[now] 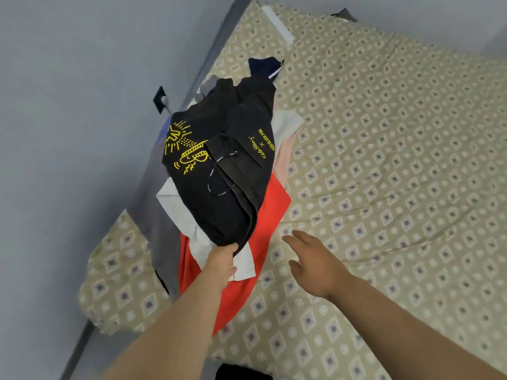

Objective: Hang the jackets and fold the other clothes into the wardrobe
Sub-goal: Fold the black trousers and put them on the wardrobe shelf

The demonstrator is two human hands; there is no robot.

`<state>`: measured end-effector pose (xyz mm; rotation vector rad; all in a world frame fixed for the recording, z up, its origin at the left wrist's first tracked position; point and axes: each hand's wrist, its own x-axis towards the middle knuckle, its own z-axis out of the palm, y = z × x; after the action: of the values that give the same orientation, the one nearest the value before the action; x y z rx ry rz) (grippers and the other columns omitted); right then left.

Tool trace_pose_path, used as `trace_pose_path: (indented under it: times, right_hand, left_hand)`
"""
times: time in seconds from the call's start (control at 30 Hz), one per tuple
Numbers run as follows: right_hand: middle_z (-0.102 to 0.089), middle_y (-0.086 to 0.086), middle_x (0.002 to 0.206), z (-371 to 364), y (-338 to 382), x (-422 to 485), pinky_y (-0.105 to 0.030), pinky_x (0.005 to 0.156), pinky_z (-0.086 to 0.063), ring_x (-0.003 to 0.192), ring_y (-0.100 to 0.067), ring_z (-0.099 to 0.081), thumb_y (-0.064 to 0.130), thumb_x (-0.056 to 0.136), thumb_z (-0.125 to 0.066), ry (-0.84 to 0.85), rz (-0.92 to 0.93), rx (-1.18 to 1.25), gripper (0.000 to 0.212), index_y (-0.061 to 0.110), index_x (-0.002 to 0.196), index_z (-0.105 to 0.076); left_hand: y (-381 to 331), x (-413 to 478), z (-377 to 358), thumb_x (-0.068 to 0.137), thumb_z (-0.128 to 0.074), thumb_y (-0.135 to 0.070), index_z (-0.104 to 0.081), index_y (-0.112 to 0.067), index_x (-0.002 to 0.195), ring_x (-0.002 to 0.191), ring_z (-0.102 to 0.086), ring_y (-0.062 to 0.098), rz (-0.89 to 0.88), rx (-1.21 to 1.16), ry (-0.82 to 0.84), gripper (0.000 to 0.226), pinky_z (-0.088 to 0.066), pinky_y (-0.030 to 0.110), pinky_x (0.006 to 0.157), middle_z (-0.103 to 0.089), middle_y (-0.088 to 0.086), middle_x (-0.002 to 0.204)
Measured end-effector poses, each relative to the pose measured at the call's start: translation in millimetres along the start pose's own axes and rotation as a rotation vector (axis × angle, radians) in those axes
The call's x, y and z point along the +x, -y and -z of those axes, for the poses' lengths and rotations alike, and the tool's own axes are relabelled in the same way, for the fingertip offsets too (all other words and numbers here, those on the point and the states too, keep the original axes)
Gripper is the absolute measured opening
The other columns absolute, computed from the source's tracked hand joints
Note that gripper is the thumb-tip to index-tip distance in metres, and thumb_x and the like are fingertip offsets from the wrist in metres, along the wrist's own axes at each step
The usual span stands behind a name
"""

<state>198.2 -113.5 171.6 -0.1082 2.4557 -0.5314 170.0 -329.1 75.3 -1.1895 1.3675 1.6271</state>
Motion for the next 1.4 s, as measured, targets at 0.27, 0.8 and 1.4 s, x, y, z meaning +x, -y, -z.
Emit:
trace_pose_path:
  times: [0.27, 0.8, 1.4]
  right_hand:
    - [-0.034, 0.005, 0.155, 7, -5, -20, -0.025, 0.111, -0.029, 0.142, -0.016, -0.031, 0.024, 0.099, -0.051, -0.081, -0.124, 0.111, 0.052, 0.025, 0.15, -0.037]
    - [-0.004, 0.019, 0.162, 167, 127, -75, -0.009, 0.107, -0.003, 0.142, 0.009, 0.001, 0.039, 0.084, -0.071, -0.491, 0.279, 0.177, 0.097, 0.063, 0.145, -0.001]
    - [-0.063, 0.013, 0.067, 143, 65, -227, -0.017, 0.064, -0.044, 0.064, 0.001, -0.057, 0.022, 0.077, -0.058, -0.479, -0.016, 0.609, 0.013, 0.033, 0.076, -0.065]
  left_hand:
    - [-24, 31, 1, 0.091, -0.071, -0.026, -0.062, -0.013, 0.09, 0.059, -0.041, 0.008, 0.102, -0.285, -0.01, 0.015, -0.042, 0.02, 0.064, -0.046, -0.003, 0.067]
    - [-178, -292, 11, 0.064, -0.061, -0.019, -0.077, -0.012, 0.08, 0.082, -0.068, 0.028, -1.141, -0.066, 0.367, 0.023, -0.056, 0.039, 0.072, -0.072, 0.011, 0.081]
    - [-165, -489, -75, 0.044, -0.07, -0.025, -0.063, -0.003, 0.106, 0.1, -0.067, 0.032, -0.966, -0.493, 0.864, 0.066, -0.056, 0.042, 0.086, -0.068, 0.014, 0.104]
